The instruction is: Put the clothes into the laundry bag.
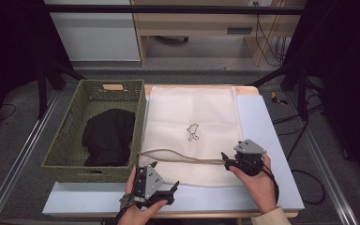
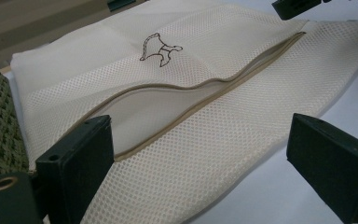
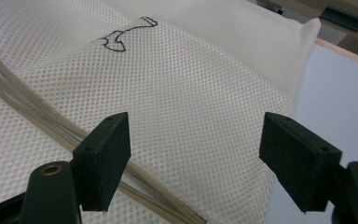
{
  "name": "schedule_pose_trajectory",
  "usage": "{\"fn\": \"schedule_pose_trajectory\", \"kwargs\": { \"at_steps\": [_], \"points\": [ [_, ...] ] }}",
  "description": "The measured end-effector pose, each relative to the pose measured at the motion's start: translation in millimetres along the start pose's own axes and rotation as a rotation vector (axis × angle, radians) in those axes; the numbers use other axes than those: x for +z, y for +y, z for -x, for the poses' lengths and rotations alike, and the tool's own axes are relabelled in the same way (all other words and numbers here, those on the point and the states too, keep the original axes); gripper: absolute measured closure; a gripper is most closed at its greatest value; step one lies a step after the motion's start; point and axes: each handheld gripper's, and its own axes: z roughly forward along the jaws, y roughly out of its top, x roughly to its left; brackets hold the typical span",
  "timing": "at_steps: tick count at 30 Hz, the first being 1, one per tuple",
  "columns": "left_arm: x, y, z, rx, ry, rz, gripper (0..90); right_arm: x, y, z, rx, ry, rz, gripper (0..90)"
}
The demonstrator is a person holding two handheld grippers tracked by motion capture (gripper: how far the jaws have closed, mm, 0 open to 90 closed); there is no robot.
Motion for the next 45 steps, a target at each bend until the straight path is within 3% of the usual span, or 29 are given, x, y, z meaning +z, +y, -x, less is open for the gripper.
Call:
{"fn": "schedule_pose_trajectory", "kwargs": {
  "at_steps": [10,13,19,22,24,25,26,28,30,32,37,38,42,45],
  "points": [
    [4.0,-1.2,2.0,0.019,-0.001,-0.012,7.6,0.8,-0.3,-7.1,-0.085,0.003,-0.035,34.1],
    [4.1,-3.0,1.0,0.02,0.006,-0.018,8.2,-3.2,6.5,-14.3,-0.14,0.001,-0.045,35.3],
    [2.6,-4.2,-0.8,0.029,0.018,-0.009,10.3,-4.7,24.4,-30.9,-0.227,0.083,-0.069,42.5],
    [1.7,-4.3,-0.6,0.019,0.019,-0.013,10.8,-3.3,31.0,-36.5,-0.249,0.122,-0.072,46.1],
    [1.7,-4.6,-1.0,0.014,0.023,-0.009,11.3,-0.6,41.5,-44.6,-0.282,0.173,-0.07,50.6],
    [2.2,-4.5,-1.8,0.024,0.026,-0.002,11.3,-0.6,41.5,-44.6,-0.282,0.173,-0.07,50.6],
    [3.0,-5.6,-1.7,0.014,0.02,-0.014,11.8,3.7,48.0,-50.5,-0.312,0.2,-0.072,52.9],
    [3.4,-6.0,-1.7,0.009,0.02,-0.016,12.2,6.9,50.6,-53.4,-0.322,0.216,-0.078,54.0],
    [3.7,-6.4,-1.6,0.006,0.026,-0.016,12.7,15.3,54.8,-60.0,-0.335,0.269,-0.092,56.2],
    [3.7,-6.8,-1.3,0.006,0.028,-0.018,13.2,31.6,56.5,-74.5,-0.381,0.308,-0.126,57.6],
    [3.3,-6.8,-1.1,0.01,0.027,-0.019,13.3,48.3,54.3,-91.3,-0.423,0.309,-0.169,54.5],
    [3.1,-6.1,-1.7,0.021,0.031,-0.006,13.3,52.7,53.1,-95.2,-0.437,0.283,-0.185,51.2],
    [2.7,-5.9,-2.1,0.019,0.031,-0.004,13.4,56.8,50.7,-97.8,-0.432,0.273,-0.185,50.9],
    [2.3,-6.1,-1.0,0.003,0.028,-0.01,13.9,60.0,49.4,-98.7,-0.434,0.26,-0.212,56.0]
  ]
}}
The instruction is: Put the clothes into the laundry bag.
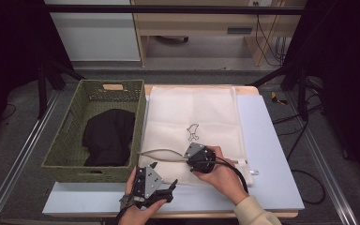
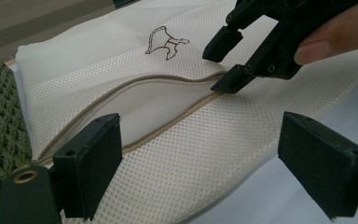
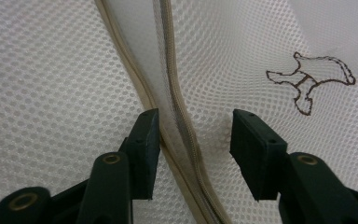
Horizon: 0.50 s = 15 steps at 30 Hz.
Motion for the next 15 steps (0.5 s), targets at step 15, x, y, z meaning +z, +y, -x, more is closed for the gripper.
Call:
{"fn": "schedule_pose_trajectory", "kwargs": {
  "at_steps": [15],
  "points": [
    [3.5,-1.3,3.9,0.016,-0.021,-0.015,17.5,-20.3,11.4,21.3,0.065,-0.026,0.048,86.8]
  ]
}}
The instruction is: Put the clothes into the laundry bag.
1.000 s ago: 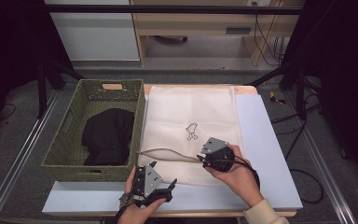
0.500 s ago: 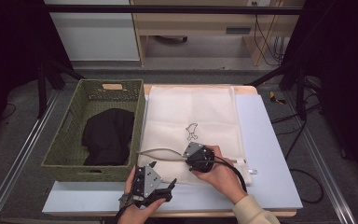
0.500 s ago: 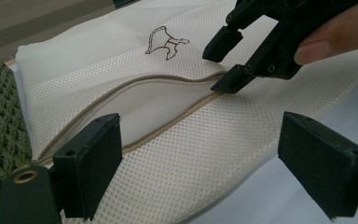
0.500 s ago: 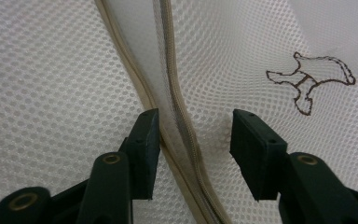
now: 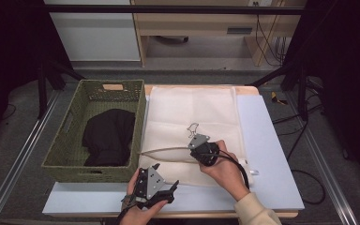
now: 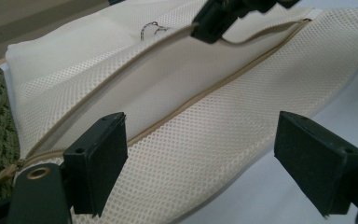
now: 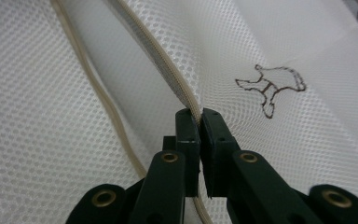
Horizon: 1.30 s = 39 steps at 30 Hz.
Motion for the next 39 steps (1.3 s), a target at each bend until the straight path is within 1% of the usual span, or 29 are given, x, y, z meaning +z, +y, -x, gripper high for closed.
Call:
{"fn": "schedule_pose_trajectory", "kwargs": {
  "at_steps": [2,3,4,5,6,7,8,9,10,11,12,13,15,16,17,18,21,24,25,28,30,33,35,36,38,39],
  "points": [
    [0.6,-0.2,0.2,0.003,0.002,0.001,17.8,-4.7,5.6,3.5,0.004,-0.014,0.002,87.0],
    [0.9,-0.2,0.3,0.005,0.002,0.0,17.8,-4.7,5.6,3.5,0.004,-0.014,0.002,87.0],
    [1.7,-0.2,1.1,0.009,0.004,0.0,18.0,-8.9,11.5,7.9,0.002,-0.023,0.007,87.1],
    [1.7,-0.2,1.1,0.009,0.004,0.0,18.1,-8.9,11.5,7.9,0.002,-0.023,0.007,87.1],
    [2.8,-0.7,2.4,0.007,-0.003,-0.007,18.5,-13.4,17.5,12.8,0.001,-0.037,0.016,87.2],
    [2.8,-0.7,2.4,0.007,-0.003,-0.007,19.6,-16.0,20.5,15.5,0.004,-0.04,0.02,87.2],
    [4.4,-1.1,3.4,0.015,-0.007,-0.009,20.6,-18.6,23.6,18.2,0.008,-0.042,0.024,87.1],
    [4.4,-1.1,3.4,0.015,-0.007,-0.009,21.0,-18.6,23.6,18.2,0.008,-0.042,0.024,87.1],
    [5.2,-1.1,3.9,0.014,-0.009,-0.009,21.1,-24.3,29.8,24.2,0.006,-0.046,0.032,87.2],
    [5.8,-1.1,4.1,0.015,-0.01,-0.009,21.1,-24.3,29.8,24.2,0.006,-0.046,0.032,87.2],
    [6.3,-1.1,4.6,0.016,-0.011,-0.009,21.7,-30.9,36.1,29.2,0.001,-0.062,0.042,87.2],
    [7.5,-1.1,5.7,0.012,-0.014,-0.009,21.8,-34.3,39.2,31.3,-0.001,-0.068,0.05,87.2],
    [8.1,-1.1,6.3,0.016,-0.016,-0.011,22.0,-37.6,42.2,33.3,-0.004,-0.075,0.058,87.2],
    [10.1,-1.6,7.5,0.02,-0.024,-0.02,21.8,-44.0,48.6,36.7,-0.015,-0.088,0.078,87.2],
    [10.1,-1.6,7.5,0.02,-0.024,-0.02,21.1,-44.0,48.6,36.7,-0.015,-0.088,0.078,87.2],
    [12.5,-2.1,8.8,0.023,-0.033,-0.028,21.0,-47.6,53.0,39.0,-0.028,-0.092,0.098,87.2],
    [14.8,-1.4,10.5,0.018,-0.038,-0.022,21.5,-51.9,59.9,43.5,-0.038,-0.12,0.108,87.2],
    [16.6,-0.6,11.2,0.024,-0.043,-0.025,21.5,-55.5,65.9,48.2,-0.044,-0.14,0.124,87.3],
    [16.6,-0.6,11.2,0.024,-0.043,-0.025,21.5,-55.5,65.9,48.2,-0.044,-0.14,0.124,87.3],
    [19.4,-0.6,12.1,0.018,-0.049,-0.031,21.3,-59.2,71.4,50.2,-0.055,-0.151,0.167,87.2],
    [22.6,-0.4,12.4,-0.006,-0.066,-0.028,21.0,-60.9,75.2,51.0,-0.065,-0.165,0.189,87.2],
    [23.3,0.1,12.0,-0.017,-0.072,-0.024,21.1,-59.9,75.8,51.4,-0.062,-0.167,0.196,87.1],
    [22.5,0.9,11.3,-0.016,-0.072,-0.022,20.9,-59.3,75.2,51.0,-0.06,-0.17,0.203,87.2],
    [22.2,1.4,11.3,-0.02,-0.069,-0.016,20.8,-59.7,74.1,50.7,-0.06,-0.173,0.219,87.2],
    [21.3,2.2,10.3,-0.013,-0.068,-0.018,20.6,-59.7,73.7,50.4,-0.06,-0.177,0.225,87.2],
    [21.4,2.6,10.2,-0.018,-0.066,-0.012,20.1,-60.1,73.2,50.3,-0.062,-0.182,0.233,87.2]
  ]
}}
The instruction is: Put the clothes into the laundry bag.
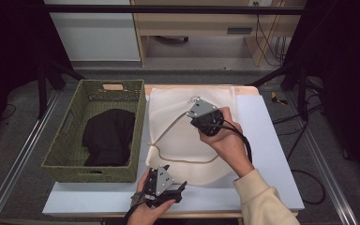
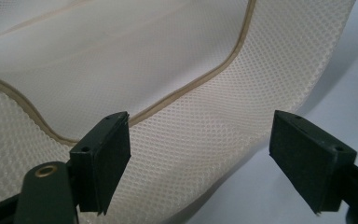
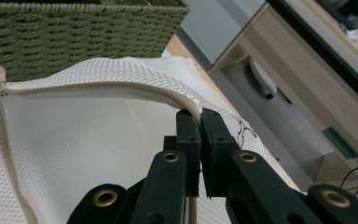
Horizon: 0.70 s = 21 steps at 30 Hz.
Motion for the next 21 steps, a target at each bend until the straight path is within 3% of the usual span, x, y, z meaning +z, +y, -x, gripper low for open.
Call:
{"fn": "schedule_pose_trajectory", "kwargs": {
  "at_steps": [5,13,17,21],
  "points": [
    [-7.7,6.7,-3.3,0.015,0.011,0.009,17.9,-0.6,-4.8,0.0,0.027,-0.009,0.033,87.3],
    [-29.2,28.6,-10.7,0.01,0.014,0.026,13.2,-0.3,-11.7,1.8,0.067,0.027,0.049,87.3],
    [-39.5,43.2,-23.0,-0.012,0.031,0.021,11.9,1.3,-12.0,4.8,0.086,0.046,0.061,87.3],
    [-48.8,59.5,-43.3,0.0,0.066,-0.001,11.0,3.0,-13.8,6.4,0.104,0.06,0.072,87.3]
  ]
}}
